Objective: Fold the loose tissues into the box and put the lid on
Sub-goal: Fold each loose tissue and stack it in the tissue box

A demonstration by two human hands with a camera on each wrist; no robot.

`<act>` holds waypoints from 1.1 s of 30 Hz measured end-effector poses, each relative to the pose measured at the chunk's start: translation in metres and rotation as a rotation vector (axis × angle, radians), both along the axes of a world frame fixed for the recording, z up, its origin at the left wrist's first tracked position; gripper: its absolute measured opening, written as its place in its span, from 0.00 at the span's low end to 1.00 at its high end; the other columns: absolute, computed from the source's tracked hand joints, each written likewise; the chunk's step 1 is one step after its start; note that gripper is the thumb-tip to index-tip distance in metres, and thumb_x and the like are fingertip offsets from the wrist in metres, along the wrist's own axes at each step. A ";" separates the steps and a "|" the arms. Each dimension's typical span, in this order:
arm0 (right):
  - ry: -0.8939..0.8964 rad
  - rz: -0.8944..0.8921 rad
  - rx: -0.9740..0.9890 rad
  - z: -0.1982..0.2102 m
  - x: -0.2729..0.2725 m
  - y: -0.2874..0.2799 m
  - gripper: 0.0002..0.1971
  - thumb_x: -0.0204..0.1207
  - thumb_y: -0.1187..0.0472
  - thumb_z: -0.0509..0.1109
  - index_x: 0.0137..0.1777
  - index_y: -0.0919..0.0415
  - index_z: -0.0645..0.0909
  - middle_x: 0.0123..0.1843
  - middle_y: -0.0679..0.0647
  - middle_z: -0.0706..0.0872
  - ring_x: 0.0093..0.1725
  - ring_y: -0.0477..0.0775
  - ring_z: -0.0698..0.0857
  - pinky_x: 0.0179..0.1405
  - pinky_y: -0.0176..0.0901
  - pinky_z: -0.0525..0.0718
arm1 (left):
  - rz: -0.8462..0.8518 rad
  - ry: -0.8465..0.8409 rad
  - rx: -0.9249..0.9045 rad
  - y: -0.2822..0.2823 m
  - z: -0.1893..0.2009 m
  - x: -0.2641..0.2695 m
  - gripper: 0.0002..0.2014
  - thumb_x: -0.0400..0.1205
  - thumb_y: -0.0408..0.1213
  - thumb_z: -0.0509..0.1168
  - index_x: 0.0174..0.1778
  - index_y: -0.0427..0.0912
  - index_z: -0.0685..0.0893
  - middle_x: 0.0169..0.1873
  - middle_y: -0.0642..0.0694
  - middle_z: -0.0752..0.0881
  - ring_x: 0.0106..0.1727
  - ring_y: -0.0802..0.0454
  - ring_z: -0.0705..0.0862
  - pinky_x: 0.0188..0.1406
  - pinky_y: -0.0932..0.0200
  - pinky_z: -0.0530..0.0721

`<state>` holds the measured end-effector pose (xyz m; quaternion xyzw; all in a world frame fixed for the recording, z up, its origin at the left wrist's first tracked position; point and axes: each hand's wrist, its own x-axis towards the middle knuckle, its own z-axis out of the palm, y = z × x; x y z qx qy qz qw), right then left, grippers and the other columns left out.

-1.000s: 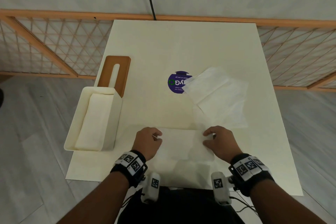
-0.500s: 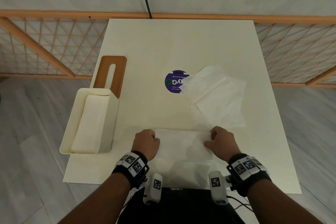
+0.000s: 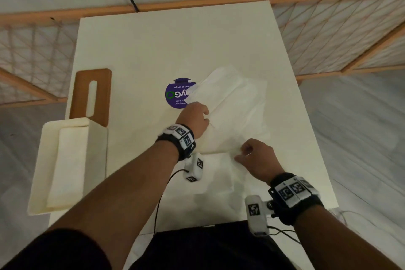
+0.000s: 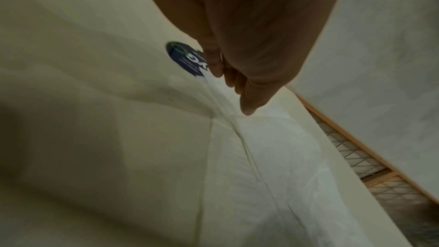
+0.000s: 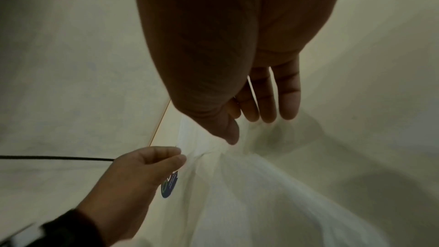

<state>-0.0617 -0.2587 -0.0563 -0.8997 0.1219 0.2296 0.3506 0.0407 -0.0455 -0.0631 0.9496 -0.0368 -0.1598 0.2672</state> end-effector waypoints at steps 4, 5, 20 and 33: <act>-0.004 -0.021 0.026 -0.002 -0.001 -0.017 0.09 0.71 0.57 0.80 0.45 0.55 0.83 0.41 0.44 0.86 0.40 0.38 0.81 0.32 0.20 0.73 | -0.069 0.018 0.113 -0.019 -0.014 0.023 0.12 0.81 0.40 0.70 0.57 0.37 0.89 0.60 0.41 0.85 0.62 0.43 0.82 0.66 0.50 0.80; -0.003 -0.026 0.027 -0.002 -0.001 -0.021 0.08 0.71 0.57 0.80 0.45 0.54 0.83 0.41 0.44 0.86 0.40 0.37 0.81 0.33 0.20 0.73 | -0.084 0.011 0.142 -0.021 -0.016 0.024 0.11 0.82 0.39 0.69 0.53 0.37 0.91 0.55 0.40 0.88 0.57 0.43 0.85 0.62 0.49 0.82; -0.115 -0.124 0.241 0.045 0.044 -0.019 0.09 0.72 0.49 0.78 0.42 0.53 0.87 0.38 0.45 0.88 0.39 0.44 0.86 0.40 0.36 0.82 | 0.583 -0.061 -0.562 0.006 0.087 0.050 0.17 0.69 0.46 0.63 0.37 0.33 0.85 0.29 0.47 0.81 0.37 0.45 0.79 0.40 0.50 0.78; -0.131 -0.134 1.062 0.129 0.044 0.097 0.22 0.77 0.52 0.74 0.62 0.70 0.84 0.56 0.66 0.90 0.61 0.66 0.89 0.62 0.59 0.86 | 0.398 -0.032 -0.710 0.012 0.139 -0.076 0.08 0.74 0.45 0.65 0.39 0.49 0.89 0.44 0.56 0.90 0.49 0.58 0.87 0.52 0.55 0.83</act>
